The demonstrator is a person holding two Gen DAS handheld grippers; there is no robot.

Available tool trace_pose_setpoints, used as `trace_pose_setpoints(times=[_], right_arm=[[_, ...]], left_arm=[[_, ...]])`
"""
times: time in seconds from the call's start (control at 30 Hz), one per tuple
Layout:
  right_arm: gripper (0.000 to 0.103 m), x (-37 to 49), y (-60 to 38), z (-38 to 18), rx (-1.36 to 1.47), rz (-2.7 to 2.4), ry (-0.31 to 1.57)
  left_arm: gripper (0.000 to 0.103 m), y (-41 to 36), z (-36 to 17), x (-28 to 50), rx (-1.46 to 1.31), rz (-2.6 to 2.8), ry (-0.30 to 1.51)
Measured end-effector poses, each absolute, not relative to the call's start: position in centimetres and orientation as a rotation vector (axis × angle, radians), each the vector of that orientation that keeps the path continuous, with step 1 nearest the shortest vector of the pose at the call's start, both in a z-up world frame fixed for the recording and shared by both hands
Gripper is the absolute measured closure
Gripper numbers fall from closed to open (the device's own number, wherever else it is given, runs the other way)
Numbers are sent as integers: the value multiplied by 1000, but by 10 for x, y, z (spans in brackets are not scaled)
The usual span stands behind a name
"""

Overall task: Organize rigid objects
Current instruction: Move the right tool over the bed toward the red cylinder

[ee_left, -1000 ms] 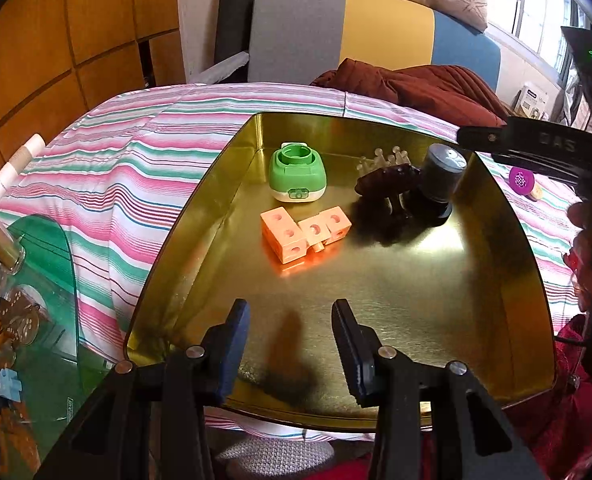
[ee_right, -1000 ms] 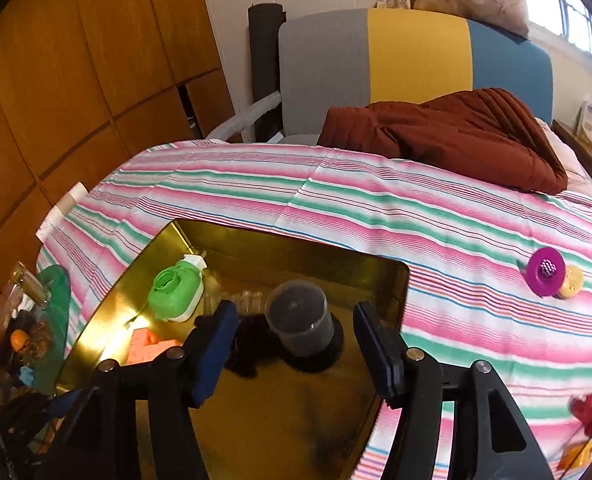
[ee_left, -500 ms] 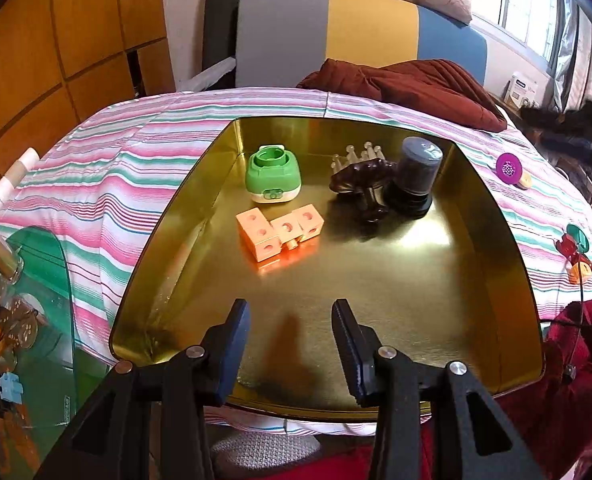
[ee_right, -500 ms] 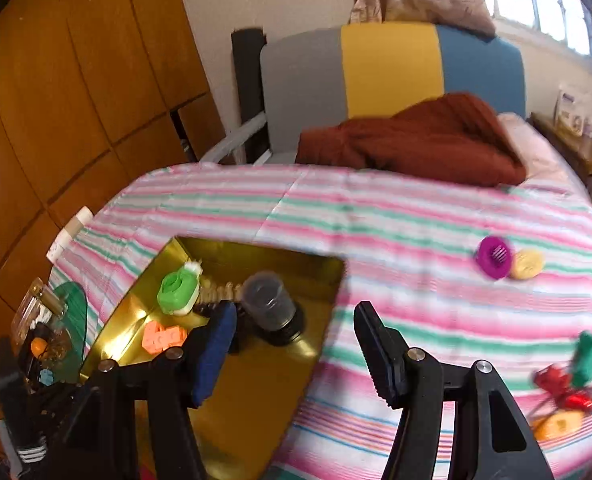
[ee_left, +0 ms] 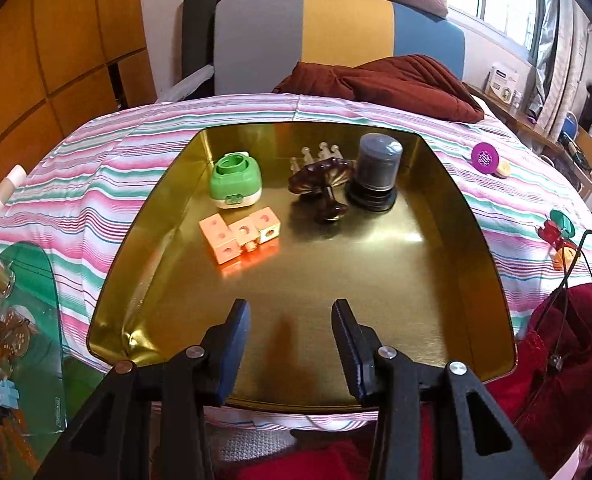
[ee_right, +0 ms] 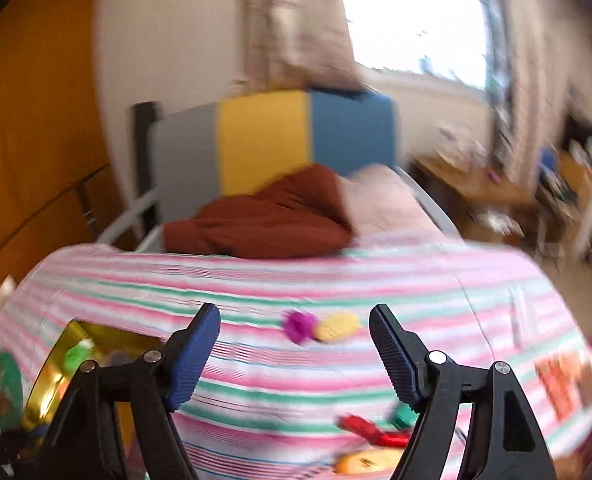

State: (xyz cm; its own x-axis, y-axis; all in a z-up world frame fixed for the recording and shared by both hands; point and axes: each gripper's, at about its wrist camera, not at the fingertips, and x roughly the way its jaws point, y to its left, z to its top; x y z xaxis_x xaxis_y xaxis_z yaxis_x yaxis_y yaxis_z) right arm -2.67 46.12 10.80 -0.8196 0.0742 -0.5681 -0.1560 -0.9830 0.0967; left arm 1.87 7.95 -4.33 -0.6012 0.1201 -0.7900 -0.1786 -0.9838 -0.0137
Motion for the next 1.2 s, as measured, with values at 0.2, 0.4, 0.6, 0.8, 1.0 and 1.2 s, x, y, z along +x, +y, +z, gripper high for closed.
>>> trace_pose_setpoints(times=[0.2, 0.4, 0.6, 0.8, 1.0, 1.2], right_arm=[[25, -29, 531, 54, -1067, 2646, 405], [25, -52, 559, -10, -1583, 2338, 405], [31, -59, 558, -47, -1964, 2189, 265], [40, -77, 547, -64, -2160, 2150, 160], [42, -82, 531, -51, -2204, 2204, 86], [41, -52, 537, -57, -2369, 2071, -147]], left_arm=[[60, 90, -45, 19, -1311, 2653, 121], [60, 97, -47, 18, -1319, 2645, 144], [60, 95, -47, 14, -1332, 2649, 118], [60, 94, -48, 14, -1339, 2648, 111], [60, 87, -43, 13, -1336, 2661, 77], [60, 90, -43, 11, -1336, 2649, 42]])
